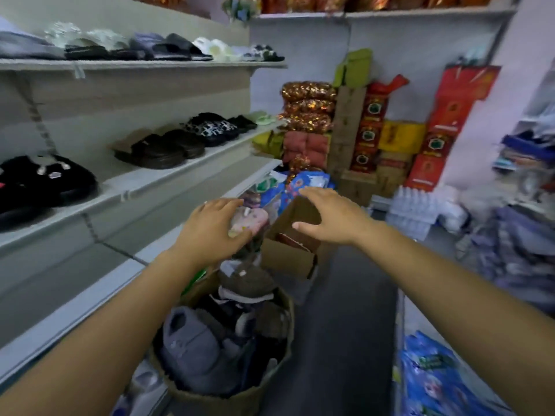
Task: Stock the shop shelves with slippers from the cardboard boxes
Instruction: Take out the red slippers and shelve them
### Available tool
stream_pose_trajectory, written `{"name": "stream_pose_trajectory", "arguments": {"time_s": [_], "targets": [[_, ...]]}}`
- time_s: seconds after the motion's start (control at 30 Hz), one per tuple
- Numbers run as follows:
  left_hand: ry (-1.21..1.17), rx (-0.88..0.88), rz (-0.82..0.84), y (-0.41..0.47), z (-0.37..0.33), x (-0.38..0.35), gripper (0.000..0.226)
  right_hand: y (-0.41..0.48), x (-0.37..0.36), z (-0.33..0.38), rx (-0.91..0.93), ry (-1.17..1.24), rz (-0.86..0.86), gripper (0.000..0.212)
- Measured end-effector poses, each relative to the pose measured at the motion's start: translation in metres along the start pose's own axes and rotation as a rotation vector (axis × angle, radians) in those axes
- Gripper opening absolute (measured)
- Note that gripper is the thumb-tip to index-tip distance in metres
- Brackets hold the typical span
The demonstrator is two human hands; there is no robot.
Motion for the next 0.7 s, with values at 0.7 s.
{"name": "stream_pose_trajectory", "arguments": {"time_s": [0.7], "targets": [[-0.054,-0.078,0.296,0.233,0.007,-0.240,0.069,0.092,-0.120,-0.233,-0.370,0.104,0.235,0.084]]}}
Point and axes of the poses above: each hand's wrist, its own y-axis towards the middle knuckle, its own x-axis out of the back of the hand, z = x × y, the point moved 6 cm from there along y, towards the middle knuckle, and after that the axes turned 4 degrees about -x, right-handed, at the moved point
